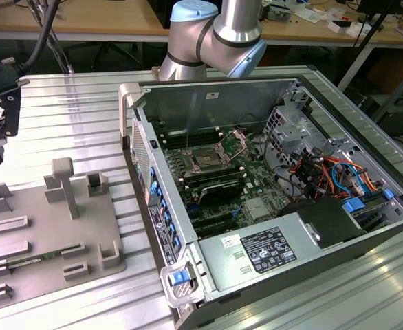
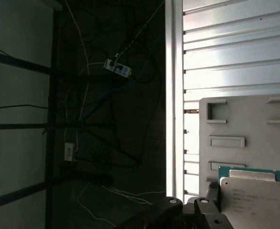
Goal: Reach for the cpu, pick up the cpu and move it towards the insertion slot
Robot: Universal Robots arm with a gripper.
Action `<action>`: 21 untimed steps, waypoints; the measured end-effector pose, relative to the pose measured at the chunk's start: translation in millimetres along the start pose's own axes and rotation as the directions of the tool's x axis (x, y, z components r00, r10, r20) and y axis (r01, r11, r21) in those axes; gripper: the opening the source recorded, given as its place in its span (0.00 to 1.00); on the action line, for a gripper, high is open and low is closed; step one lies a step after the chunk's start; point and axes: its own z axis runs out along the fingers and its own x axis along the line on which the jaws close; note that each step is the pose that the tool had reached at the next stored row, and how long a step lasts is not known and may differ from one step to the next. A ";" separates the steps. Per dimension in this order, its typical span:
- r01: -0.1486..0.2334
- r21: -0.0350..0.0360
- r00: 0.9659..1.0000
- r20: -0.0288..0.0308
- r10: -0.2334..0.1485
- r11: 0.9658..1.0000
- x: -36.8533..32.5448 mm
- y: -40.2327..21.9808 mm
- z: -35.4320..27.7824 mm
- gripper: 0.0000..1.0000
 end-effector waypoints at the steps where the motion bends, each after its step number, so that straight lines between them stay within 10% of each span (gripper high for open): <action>1: 0.000 0.000 1.000 0.000 0.000 1.000 -0.3 0.0 0.0 0.55; 21: 0.000 0.000 1.000 0.000 0.000 1.000 -19.0 -0.4 -0.4 0.55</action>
